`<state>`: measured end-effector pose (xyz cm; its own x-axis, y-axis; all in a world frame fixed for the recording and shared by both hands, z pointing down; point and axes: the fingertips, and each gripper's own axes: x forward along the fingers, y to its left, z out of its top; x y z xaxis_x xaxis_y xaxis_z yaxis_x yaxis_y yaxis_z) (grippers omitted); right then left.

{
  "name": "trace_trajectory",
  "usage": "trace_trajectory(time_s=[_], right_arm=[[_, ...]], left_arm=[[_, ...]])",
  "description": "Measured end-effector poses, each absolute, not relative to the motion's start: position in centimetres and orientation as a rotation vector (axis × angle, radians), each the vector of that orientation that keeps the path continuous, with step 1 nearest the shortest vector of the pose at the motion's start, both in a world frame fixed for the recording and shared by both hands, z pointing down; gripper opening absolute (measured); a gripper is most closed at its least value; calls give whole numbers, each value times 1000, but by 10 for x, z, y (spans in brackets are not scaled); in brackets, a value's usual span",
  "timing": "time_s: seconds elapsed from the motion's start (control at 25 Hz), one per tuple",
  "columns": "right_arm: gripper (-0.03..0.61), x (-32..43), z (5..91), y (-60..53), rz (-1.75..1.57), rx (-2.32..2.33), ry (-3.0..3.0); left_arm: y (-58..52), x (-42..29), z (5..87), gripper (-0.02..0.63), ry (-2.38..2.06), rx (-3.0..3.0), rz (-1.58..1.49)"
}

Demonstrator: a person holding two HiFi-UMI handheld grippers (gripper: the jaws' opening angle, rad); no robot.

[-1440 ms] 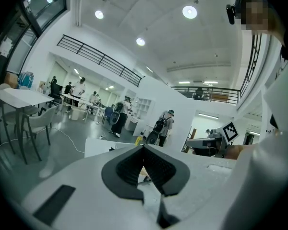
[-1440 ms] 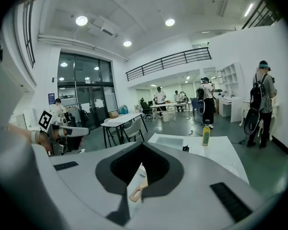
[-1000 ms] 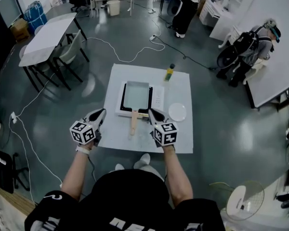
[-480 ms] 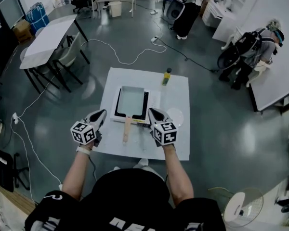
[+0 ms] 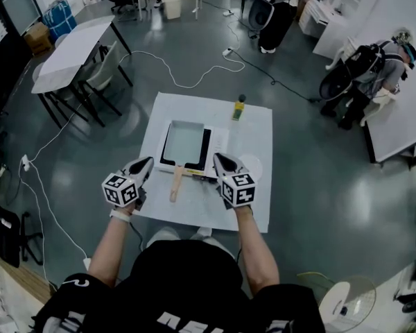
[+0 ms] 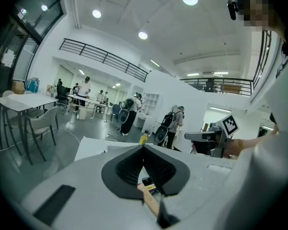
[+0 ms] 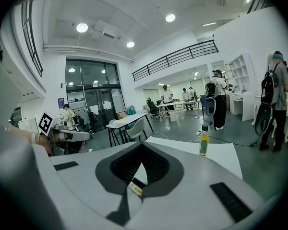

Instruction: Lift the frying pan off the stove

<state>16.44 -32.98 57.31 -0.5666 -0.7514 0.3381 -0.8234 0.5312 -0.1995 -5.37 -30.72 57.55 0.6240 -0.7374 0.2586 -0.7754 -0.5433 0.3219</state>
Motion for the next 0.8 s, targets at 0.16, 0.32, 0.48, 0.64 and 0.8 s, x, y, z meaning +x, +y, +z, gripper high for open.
trace_trajectory(time_s=[0.16,0.32,0.48,0.64,0.8], right_arm=[[-4,168,575,-332,512,1335,-2559],[-3,169,579,-336,523,1349,-2541],[-3,161,581,-340,537,1368,-2522],[-3,142,584,-344,566,1388,-2514],[-5,128,591,-346,601,1403,-2498]], left_arm=[[-311,-48,578,-2,-1189,2446,150],[-319,-46,580,-2,-1164,2454,153],[-327,-50,581,-2,-1118,2467,150],[-332,-61,587,-2,-1066,2487,188],[-334,-65,599,-2,-991,2495,231]])
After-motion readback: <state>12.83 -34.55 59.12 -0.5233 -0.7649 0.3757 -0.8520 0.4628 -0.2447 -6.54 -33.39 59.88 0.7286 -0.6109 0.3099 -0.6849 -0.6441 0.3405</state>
